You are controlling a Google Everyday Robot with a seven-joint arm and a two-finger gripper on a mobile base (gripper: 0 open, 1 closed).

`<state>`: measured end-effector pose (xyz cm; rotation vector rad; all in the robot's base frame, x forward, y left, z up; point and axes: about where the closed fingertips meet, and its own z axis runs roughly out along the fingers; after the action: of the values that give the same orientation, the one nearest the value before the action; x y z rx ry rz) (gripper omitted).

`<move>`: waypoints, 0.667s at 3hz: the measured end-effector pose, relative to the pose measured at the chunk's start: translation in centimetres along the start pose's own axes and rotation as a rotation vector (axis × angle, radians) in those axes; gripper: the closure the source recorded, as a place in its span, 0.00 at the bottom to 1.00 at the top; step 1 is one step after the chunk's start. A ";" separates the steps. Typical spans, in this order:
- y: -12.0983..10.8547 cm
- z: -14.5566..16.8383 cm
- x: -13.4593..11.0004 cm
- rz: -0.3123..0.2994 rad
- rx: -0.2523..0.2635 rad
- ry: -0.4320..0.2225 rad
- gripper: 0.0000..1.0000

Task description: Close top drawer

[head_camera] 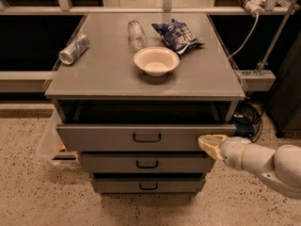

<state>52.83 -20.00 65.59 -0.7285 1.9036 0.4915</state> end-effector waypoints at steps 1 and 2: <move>0.2 1.9 -0.5 -0.039 0.013 -0.009 1.00; 0.0 3.4 0.0 -0.061 0.052 0.027 1.00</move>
Offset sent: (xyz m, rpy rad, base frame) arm 0.0331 0.0221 -0.0250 -0.1343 -0.0275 -0.0596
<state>55.07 -17.90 64.22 -0.7601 1.9059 0.3950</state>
